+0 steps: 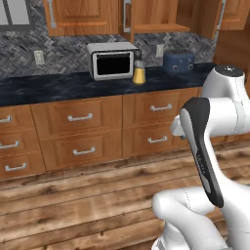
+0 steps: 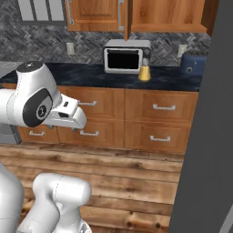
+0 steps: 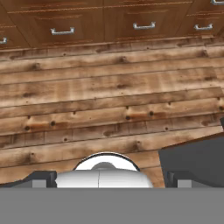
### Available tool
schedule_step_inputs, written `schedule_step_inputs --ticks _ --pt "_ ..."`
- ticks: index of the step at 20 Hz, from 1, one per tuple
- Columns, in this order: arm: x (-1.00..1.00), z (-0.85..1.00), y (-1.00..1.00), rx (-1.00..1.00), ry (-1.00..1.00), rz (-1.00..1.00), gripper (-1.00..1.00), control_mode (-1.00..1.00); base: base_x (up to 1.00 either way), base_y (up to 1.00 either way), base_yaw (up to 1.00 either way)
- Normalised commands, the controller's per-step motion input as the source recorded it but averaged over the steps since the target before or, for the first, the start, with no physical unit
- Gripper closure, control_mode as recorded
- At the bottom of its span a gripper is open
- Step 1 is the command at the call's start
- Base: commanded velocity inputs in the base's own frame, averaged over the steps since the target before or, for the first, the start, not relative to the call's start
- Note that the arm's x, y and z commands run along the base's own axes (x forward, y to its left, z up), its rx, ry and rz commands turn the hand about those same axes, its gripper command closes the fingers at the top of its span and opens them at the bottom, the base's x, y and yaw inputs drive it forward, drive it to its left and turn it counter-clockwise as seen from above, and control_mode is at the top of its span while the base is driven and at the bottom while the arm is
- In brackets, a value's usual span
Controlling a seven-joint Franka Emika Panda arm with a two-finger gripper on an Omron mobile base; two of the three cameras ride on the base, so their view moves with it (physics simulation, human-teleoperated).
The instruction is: There is a tray on the dining counter. Grab the cup, mug, and pitcher and place them on the tray. The pitcher may be placed next to the tray if it cannot fit the tray.
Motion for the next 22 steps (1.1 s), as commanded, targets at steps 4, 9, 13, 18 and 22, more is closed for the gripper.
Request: schedule_step_inputs --ticks 4,9,13,18,22 --pt "0.00 0.00 0.00 0.00 0.00 0.00 -1.00 1.00 0.94 0.00 0.07" --pt "0.00 0.00 0.00 0.00 0.00 0.00 -1.00 1.00 0.89 0.00 0.04" --pt "0.00 0.00 0.00 0.00 0.00 0.00 -1.00 1.00 0.92 -0.07 0.00" --pt "0.00 0.00 0.00 0.00 0.00 0.00 -1.00 1.00 0.81 -0.18 0.00" --pt "0.00 0.00 0.00 0.00 0.00 0.00 -1.00 1.00 0.24 -0.69 0.00"
